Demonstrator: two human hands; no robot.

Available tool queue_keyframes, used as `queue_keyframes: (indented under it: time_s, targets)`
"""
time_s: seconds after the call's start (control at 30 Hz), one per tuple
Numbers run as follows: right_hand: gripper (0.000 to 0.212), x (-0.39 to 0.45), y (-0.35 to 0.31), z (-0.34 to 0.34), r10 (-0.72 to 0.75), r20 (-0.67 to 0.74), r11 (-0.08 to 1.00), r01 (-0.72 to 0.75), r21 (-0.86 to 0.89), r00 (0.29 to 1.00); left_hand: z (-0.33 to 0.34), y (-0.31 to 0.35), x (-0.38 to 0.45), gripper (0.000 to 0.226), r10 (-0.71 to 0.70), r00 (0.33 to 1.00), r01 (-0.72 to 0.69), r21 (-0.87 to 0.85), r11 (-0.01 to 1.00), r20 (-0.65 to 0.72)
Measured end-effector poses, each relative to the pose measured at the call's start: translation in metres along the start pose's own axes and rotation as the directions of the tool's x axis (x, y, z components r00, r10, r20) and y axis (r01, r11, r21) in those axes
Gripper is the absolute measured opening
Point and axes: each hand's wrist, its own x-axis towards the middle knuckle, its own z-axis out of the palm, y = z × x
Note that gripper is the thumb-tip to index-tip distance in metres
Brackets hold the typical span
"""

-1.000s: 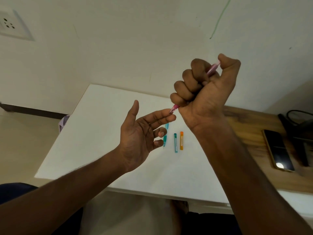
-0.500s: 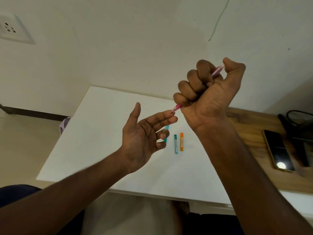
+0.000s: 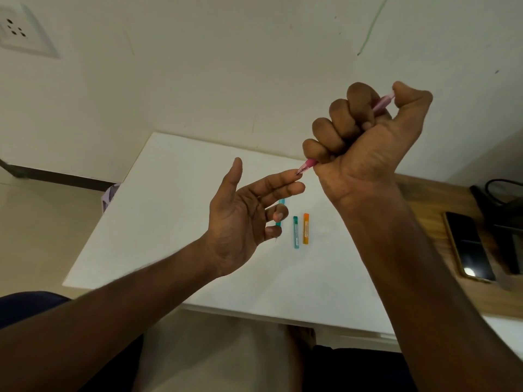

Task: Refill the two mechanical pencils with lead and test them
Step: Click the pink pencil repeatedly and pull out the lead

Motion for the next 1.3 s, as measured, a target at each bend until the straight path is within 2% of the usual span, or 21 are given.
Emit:
queue_keyframes:
  time_s: [0.1,0.23,0.43,0.57,0.67,0.8,0.97,1.07,1.2,1.3]
  targets:
    - [0.057,0.0,0.001,0.0,-0.011,-0.007,1.0,0.011,-0.008,1.0,0.001,-0.002,0.001,0.061,0.046,0.998,-0.044,0.063,0.997,-0.04]
    - [0.051,0.0,0.003,-0.002,0.013,-0.04,1.0,-0.013,-0.002,0.999,0.003,-0.004,0.001,0.039,0.104,0.99,-0.087,0.174,0.981,-0.094]
    - [0.055,0.002,0.004,-0.005,0.026,-0.027,1.0,-0.026,0.001,0.999,0.005,-0.005,0.001,0.03,0.141,0.984,-0.112,0.238,0.965,-0.108]
    - [0.049,0.002,0.009,-0.005,0.026,-0.058,0.998,-0.029,-0.057,0.998,0.008,-0.006,0.004,0.019,0.262,0.944,-0.155,0.429,0.89,-0.202]
    - [0.044,0.002,0.012,-0.005,0.024,-0.045,0.999,-0.026,-0.043,0.999,0.006,-0.005,0.006,0.012,0.356,0.907,-0.197,0.52,0.831,-0.225]
    - [0.054,0.002,0.015,-0.006,0.047,-0.028,0.998,-0.048,-0.043,0.999,0.004,-0.004,0.007,0.01,0.415,0.883,-0.229,0.572,0.788,-0.218]
    - [0.049,0.004,0.016,-0.006,-0.001,-0.073,0.995,-0.006,-0.103,0.997,0.004,-0.004,0.008,0.009,0.393,0.884,-0.183,0.588,0.788,-0.252]
    - [0.053,0.004,0.015,-0.008,0.014,-0.075,0.998,-0.019,-0.063,0.997,0.005,-0.004,0.008,0.01,0.387,0.89,-0.184,0.585,0.79,-0.243]
    - [0.056,0.003,0.02,-0.006,-0.015,-0.122,0.992,-0.001,-0.125,0.992,0.005,-0.006,0.008,0.01,0.374,0.892,-0.164,0.593,0.789,-0.252]
    - [0.06,0.002,0.019,-0.005,0.002,-0.093,0.995,-0.011,-0.098,0.996,0.005,-0.006,0.008,0.011,0.373,0.896,-0.168,0.595,0.786,-0.239]
